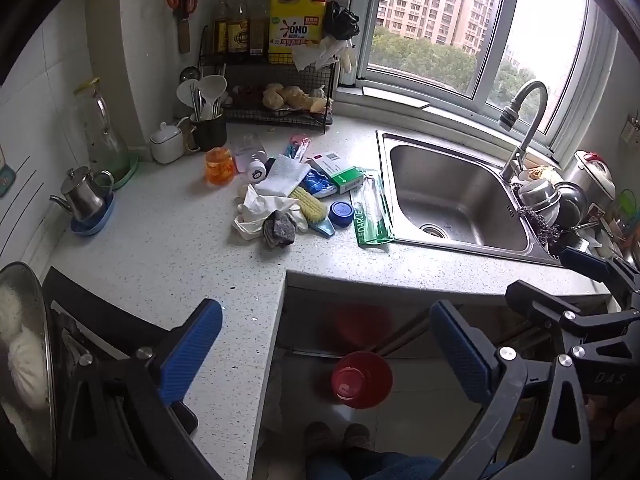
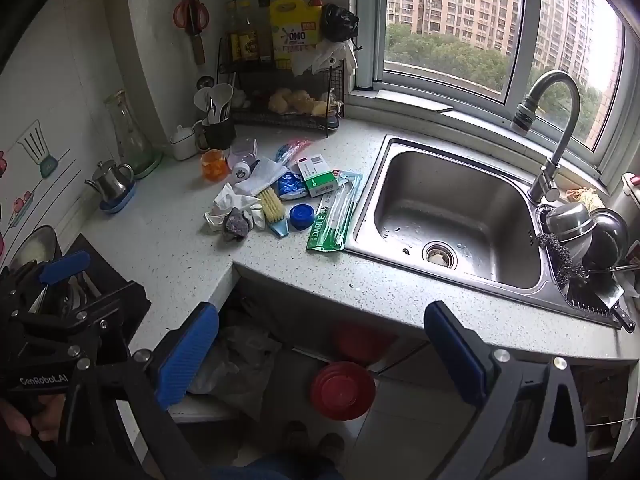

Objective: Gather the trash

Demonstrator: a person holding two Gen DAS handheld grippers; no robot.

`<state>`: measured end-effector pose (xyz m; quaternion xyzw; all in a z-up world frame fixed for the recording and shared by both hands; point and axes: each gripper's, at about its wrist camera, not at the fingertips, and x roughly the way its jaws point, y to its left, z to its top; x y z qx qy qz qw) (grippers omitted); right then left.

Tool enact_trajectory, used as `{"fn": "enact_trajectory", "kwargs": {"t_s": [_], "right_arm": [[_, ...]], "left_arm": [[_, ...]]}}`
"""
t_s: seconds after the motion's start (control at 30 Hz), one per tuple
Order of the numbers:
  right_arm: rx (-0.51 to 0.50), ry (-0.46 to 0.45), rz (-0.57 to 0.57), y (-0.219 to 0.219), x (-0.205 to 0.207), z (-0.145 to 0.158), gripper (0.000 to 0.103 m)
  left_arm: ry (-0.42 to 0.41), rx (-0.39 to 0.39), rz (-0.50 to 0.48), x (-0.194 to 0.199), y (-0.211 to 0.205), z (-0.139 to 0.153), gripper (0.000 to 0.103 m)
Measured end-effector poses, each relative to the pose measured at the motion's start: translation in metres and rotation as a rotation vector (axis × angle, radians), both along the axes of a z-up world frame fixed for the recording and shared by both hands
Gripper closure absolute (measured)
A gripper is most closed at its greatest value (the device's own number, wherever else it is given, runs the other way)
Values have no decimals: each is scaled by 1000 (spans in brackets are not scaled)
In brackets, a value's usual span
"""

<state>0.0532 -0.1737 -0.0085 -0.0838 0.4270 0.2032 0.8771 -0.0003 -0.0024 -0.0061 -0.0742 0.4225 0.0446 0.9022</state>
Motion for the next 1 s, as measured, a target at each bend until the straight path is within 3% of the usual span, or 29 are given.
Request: {"fn": "enact_trajectory", "kwargs": {"t_s": [1.0], "right_arm": [[-15,49,-8,3,9,-8,0]], "left_arm": [[26,-20,-25,10,-1,-4,0]]}}
